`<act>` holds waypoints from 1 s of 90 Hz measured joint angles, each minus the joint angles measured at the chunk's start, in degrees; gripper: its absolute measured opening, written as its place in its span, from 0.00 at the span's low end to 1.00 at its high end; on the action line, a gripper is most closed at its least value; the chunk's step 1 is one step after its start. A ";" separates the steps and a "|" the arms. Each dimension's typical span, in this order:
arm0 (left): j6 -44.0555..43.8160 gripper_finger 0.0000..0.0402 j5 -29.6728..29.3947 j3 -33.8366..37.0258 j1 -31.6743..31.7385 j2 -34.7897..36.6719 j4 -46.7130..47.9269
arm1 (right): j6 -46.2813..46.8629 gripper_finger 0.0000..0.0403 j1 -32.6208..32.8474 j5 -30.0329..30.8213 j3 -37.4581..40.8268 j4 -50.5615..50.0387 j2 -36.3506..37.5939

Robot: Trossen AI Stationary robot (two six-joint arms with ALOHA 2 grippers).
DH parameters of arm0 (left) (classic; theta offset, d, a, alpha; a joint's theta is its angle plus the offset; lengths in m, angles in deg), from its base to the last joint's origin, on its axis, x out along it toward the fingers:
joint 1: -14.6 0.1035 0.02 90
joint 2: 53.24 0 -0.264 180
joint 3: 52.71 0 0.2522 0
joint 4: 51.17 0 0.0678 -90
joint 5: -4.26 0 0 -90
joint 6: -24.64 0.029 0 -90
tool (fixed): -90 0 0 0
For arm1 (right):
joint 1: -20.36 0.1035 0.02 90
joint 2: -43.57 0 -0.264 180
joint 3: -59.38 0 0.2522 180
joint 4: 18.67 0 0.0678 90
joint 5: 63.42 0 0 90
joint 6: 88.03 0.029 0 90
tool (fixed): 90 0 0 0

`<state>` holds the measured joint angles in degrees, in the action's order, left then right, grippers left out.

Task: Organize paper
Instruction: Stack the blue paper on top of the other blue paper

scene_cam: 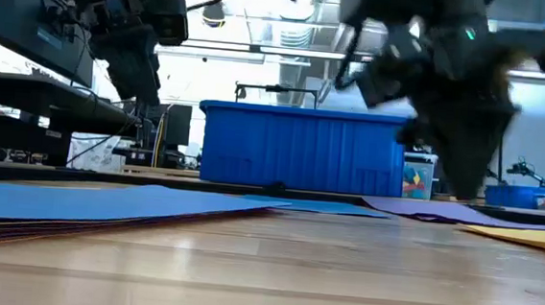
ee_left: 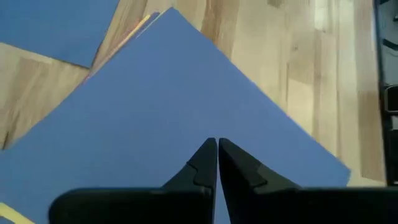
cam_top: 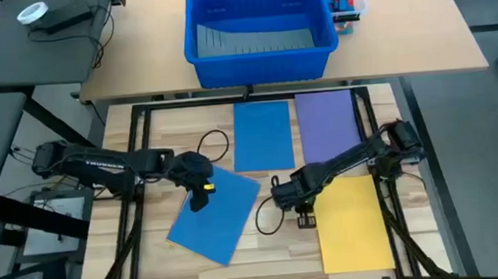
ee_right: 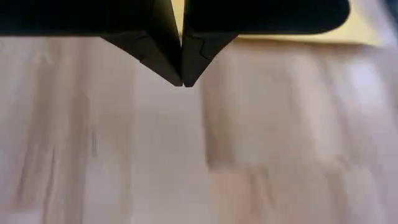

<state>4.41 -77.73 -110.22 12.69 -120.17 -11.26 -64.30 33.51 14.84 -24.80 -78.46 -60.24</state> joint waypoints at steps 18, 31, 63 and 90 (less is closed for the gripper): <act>4.97 0.00 -0.02 1.02 0.00 0.04 6.54 | 29.59 0.10 -4.33 -1.79 2.94 20.07 0.00; 6.05 0.00 -0.02 7.65 0.42 -0.70 0.15 | 47.42 0.28 -7.15 -1.77 8.80 38.45 -0.22; 6.08 0.00 -0.12 19.68 0.48 -0.68 -21.01 | 66.78 0.49 -6.44 7.70 11.12 52.13 -7.78; 6.49 0.00 0.01 21.68 0.22 -0.68 -24.19 | 66.79 0.44 -7.28 10.38 11.13 56.28 -9.07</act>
<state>10.90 -77.72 -88.54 12.91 -120.85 -35.45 2.49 26.23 25.22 -13.67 -22.18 -69.31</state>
